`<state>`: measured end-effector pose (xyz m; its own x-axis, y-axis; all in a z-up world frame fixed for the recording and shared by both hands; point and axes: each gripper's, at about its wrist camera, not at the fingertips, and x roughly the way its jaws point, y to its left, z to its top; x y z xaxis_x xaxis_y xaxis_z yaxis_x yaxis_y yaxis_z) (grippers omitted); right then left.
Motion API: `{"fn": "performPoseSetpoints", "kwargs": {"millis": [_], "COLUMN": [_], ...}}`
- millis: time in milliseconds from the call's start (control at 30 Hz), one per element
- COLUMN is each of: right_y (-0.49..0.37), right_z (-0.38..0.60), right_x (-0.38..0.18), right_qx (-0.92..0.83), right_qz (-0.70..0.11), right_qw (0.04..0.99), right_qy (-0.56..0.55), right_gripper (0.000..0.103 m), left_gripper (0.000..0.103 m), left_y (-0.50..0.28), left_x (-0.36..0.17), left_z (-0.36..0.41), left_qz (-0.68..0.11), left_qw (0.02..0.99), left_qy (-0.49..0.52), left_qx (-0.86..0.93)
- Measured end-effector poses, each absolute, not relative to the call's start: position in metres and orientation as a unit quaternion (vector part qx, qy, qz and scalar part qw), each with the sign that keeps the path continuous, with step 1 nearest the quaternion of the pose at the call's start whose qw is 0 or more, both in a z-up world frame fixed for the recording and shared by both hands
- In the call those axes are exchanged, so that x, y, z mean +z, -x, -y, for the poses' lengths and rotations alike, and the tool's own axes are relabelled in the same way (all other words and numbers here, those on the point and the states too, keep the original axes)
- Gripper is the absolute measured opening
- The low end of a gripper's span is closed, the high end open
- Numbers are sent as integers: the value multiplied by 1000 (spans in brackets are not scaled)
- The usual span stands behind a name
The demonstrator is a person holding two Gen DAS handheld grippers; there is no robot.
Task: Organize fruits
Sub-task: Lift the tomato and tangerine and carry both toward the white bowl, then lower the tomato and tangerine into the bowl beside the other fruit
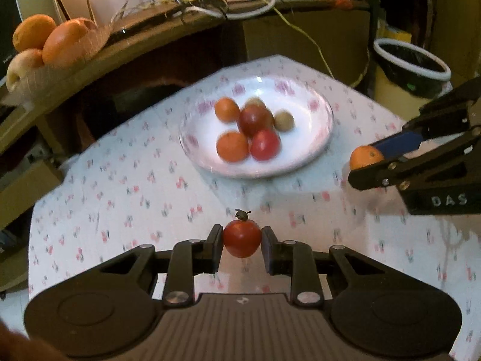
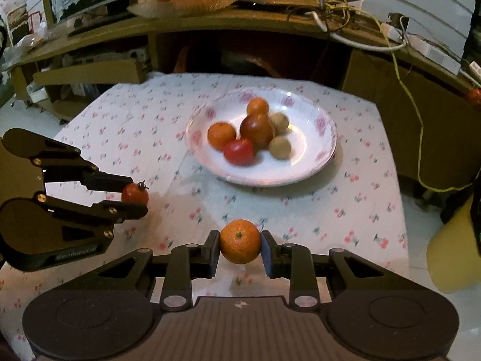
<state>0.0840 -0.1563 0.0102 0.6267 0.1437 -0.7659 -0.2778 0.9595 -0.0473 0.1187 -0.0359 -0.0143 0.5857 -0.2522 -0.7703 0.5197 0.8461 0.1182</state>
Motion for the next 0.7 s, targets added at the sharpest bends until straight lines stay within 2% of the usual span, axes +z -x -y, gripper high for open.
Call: {"fn": "performPoseSetpoints", "kwargs": {"millis": [300, 700], "right_y": [-120, -153], "right_z": [162, 164], "right_x": [21, 17], "right_qx": [106, 106], "right_qz": [-399, -395], "right_qw": [908, 910], "right_qy": [67, 74], "right_gripper": [28, 28], "left_gripper": [32, 32], "left_y": [-155, -194], "left_x": [1, -6], "left_z": [59, 62], "left_qz": [-370, -369], "left_qw": [887, 892], "left_qy": [-169, -156], "left_qx": [-219, -208]}}
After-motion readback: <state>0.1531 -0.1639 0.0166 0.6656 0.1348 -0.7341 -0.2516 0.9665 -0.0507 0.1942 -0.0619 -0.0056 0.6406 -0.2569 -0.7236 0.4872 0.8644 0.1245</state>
